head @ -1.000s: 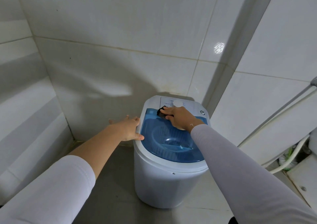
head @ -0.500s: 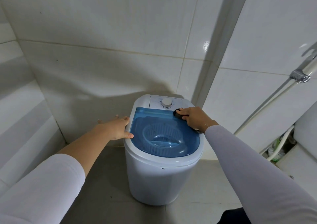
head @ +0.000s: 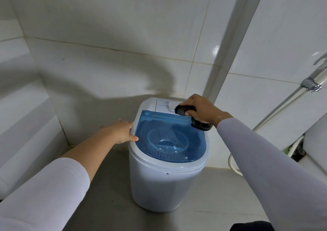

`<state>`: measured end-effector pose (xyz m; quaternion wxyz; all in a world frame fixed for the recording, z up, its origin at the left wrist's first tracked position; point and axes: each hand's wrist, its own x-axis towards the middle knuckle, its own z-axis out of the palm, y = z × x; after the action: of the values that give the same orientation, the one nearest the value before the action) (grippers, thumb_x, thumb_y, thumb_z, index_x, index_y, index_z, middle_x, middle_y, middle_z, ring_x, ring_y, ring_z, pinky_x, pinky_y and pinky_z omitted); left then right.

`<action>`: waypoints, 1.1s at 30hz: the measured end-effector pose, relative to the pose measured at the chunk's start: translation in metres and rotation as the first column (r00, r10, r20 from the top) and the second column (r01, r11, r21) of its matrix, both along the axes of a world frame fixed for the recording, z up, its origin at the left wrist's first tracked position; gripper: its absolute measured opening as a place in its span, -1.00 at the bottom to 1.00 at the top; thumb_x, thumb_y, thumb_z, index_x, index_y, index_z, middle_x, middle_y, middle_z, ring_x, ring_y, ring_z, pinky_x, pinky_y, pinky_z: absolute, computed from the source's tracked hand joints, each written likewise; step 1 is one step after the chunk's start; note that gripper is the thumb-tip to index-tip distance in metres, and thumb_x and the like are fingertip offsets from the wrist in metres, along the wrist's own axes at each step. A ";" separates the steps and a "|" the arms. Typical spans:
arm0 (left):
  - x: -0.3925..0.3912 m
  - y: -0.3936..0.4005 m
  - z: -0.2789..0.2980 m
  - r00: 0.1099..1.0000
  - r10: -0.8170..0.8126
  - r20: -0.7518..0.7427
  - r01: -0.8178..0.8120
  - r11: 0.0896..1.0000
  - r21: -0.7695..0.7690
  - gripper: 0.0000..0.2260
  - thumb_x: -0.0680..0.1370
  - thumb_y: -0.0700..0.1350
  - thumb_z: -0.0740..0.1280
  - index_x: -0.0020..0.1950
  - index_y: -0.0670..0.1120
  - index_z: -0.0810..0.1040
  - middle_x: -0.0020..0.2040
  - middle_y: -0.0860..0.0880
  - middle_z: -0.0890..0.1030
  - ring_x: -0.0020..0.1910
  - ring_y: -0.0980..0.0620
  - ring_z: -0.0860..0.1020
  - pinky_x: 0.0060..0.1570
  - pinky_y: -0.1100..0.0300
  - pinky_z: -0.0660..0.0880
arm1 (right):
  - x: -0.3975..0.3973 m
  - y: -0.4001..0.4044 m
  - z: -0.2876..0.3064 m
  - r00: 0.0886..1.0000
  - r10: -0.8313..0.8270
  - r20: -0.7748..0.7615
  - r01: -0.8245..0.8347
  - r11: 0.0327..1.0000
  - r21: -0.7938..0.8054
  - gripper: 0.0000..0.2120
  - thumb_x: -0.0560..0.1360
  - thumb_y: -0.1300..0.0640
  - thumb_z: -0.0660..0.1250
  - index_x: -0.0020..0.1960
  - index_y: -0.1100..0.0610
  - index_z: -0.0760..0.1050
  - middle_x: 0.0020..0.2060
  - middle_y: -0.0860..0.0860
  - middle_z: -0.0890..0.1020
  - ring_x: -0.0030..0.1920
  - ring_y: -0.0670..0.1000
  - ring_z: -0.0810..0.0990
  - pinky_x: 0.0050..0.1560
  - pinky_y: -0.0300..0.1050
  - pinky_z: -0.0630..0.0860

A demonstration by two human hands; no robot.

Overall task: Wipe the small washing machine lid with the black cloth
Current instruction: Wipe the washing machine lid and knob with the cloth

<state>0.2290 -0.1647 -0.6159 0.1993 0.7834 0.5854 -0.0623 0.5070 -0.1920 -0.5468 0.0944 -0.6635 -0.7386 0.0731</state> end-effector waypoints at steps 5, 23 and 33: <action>-0.002 -0.005 -0.001 0.997 0.030 0.073 -0.029 1.000 -0.012 -0.49 0.55 0.13 0.27 0.40 -0.13 0.41 0.39 -0.12 0.44 0.32 -0.10 0.45 0.28 0.06 0.37 | -0.070 0.020 0.021 0.985 0.174 -0.008 -0.174 0.984 -0.039 -0.49 0.36 0.10 0.45 0.28 -0.01 0.45 0.11 0.02 0.40 0.09 -0.02 0.37 0.14 -0.21 0.29; -0.006 0.004 -0.019 0.978 0.067 0.196 -0.057 0.997 -0.057 -0.40 0.55 0.15 0.25 0.48 -0.18 0.29 0.46 -0.17 0.35 0.41 -0.16 0.34 0.40 -0.09 0.28 | -0.124 0.064 -0.019 0.981 0.156 -0.114 -0.170 0.977 -0.131 -0.67 0.52 0.16 0.25 0.28 0.03 0.39 0.26 0.06 0.48 0.16 0.01 0.42 0.21 -0.12 0.32; -0.009 0.016 -0.033 0.980 0.089 0.179 -0.078 0.995 -0.070 -0.45 0.49 0.22 0.28 0.34 -0.12 0.44 0.32 -0.14 0.48 0.31 -0.16 0.44 0.32 -0.22 0.32 | -0.127 0.046 -0.057 0.933 0.343 0.105 -0.324 0.931 -0.167 -0.57 0.56 -0.07 0.13 0.42 -0.11 0.24 0.49 -0.12 0.21 0.49 -0.01 0.16 0.47 0.08 0.16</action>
<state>0.2202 -0.1489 -0.6487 0.2787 0.7538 0.5950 -0.0002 0.3795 -0.1457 -0.6042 -0.0176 -0.5367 -0.8379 0.0980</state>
